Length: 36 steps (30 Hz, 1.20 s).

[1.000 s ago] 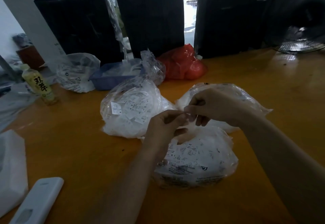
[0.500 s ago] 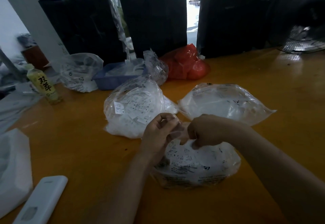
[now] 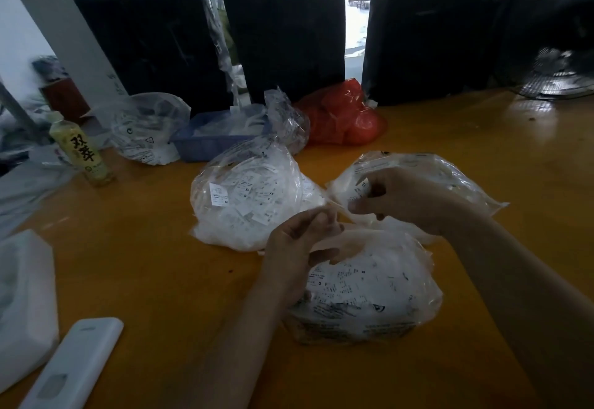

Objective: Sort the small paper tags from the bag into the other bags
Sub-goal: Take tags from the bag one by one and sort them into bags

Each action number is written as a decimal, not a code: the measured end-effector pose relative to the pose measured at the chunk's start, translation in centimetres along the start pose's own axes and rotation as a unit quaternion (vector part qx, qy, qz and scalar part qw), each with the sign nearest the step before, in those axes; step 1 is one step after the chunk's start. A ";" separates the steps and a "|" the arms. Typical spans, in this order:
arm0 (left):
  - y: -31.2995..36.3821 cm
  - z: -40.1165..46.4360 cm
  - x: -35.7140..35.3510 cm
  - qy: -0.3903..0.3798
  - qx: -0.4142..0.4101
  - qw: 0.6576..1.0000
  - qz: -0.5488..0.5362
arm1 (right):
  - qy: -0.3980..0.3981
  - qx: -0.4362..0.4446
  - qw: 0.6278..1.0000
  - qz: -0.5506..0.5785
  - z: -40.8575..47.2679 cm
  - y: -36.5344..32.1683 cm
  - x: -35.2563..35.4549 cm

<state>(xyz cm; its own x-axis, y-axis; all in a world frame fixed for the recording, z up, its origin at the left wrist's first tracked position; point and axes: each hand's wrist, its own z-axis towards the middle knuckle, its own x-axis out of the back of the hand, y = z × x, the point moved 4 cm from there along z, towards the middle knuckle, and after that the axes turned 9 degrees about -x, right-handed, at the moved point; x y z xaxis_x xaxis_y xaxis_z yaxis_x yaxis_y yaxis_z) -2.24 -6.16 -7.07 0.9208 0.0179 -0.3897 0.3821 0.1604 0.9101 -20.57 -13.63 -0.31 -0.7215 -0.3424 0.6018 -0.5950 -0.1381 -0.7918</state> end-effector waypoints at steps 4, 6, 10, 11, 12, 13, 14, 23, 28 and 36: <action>-0.3 0.2 0.1 0.017 -0.004 0.997 -0.073 | 0.017 -0.008 1.000 0.019 0.1 0.0 0.0; -0.5 0.4 0.2 0.023 0.003 0.995 -0.098 | 0.011 -0.004 0.998 0.057 0.1 -0.1 0.1; -0.6 0.4 0.2 0.026 0.000 0.996 -0.080 | 0.020 0.021 0.999 0.043 -0.4 -0.7 0.1; -0.6 0.4 0.1 0.024 -0.004 0.997 -0.073 | 0.034 0.035 0.998 0.027 -0.5 -0.9 0.2; -0.6 0.3 0.0 0.019 -0.007 0.997 -0.068 | 0.053 0.048 0.997 0.007 -0.6 -1.2 0.3; -0.5 0.3 0.0 0.013 -0.011 0.998 -0.064 | 0.074 0.060 0.995 -0.010 -0.8 -1.4 0.4; -0.5 0.2 -0.1 0.008 -0.015 0.998 -0.063 | 0.088 0.068 0.994 -0.015 -0.9 -1.7 0.5; -0.7 0.2 0.0 0.016 0.003 0.996 -0.092 | 0.105 0.139 0.980 -0.093 -2.0 -3.5 0.5; -0.4 0.0 -0.4 0.000 -0.003 0.998 -0.060 | 0.143 0.153 0.971 -0.117 -2.0 -3.6 0.3; -0.2 -0.3 -0.7 -0.022 -0.016 0.999 -0.032 | 0.142 0.165 0.955 -0.200 -1.8 -3.8 0.0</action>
<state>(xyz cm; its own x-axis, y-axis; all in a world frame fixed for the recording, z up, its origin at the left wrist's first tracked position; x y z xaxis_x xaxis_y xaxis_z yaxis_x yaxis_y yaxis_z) -3.01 -5.85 -6.98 0.8970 -0.0361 -0.4406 0.4390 0.1907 0.8780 -18.97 -11.42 2.86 -0.5552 0.0579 0.8297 -0.7326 -0.5063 -0.4549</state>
